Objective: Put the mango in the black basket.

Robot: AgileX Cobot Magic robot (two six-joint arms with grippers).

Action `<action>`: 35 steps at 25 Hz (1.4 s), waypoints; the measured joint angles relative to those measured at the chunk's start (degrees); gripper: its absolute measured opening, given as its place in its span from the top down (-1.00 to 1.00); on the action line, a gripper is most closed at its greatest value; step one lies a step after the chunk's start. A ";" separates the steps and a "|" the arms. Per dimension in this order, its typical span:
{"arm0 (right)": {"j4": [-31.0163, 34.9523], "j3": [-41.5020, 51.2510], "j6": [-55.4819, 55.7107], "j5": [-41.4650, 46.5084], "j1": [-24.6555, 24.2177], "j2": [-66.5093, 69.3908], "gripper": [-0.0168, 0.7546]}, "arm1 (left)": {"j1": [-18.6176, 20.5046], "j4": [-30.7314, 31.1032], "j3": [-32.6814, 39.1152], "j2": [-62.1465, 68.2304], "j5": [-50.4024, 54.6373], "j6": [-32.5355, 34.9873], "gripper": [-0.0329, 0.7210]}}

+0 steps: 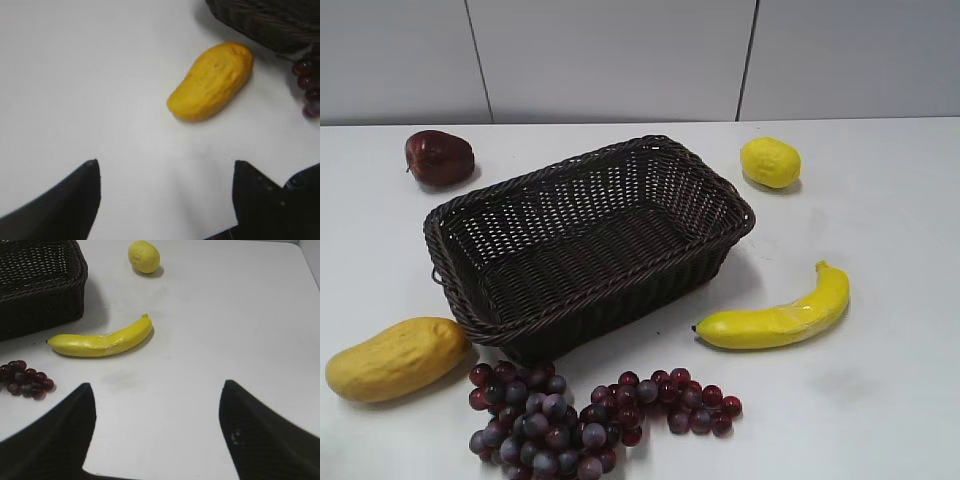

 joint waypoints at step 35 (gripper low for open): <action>0.00 0.00 0.00 0.00 0.00 0.00 -0.57 | -12.95 -0.21 -0.86 60.20 -34.73 29.72 -0.70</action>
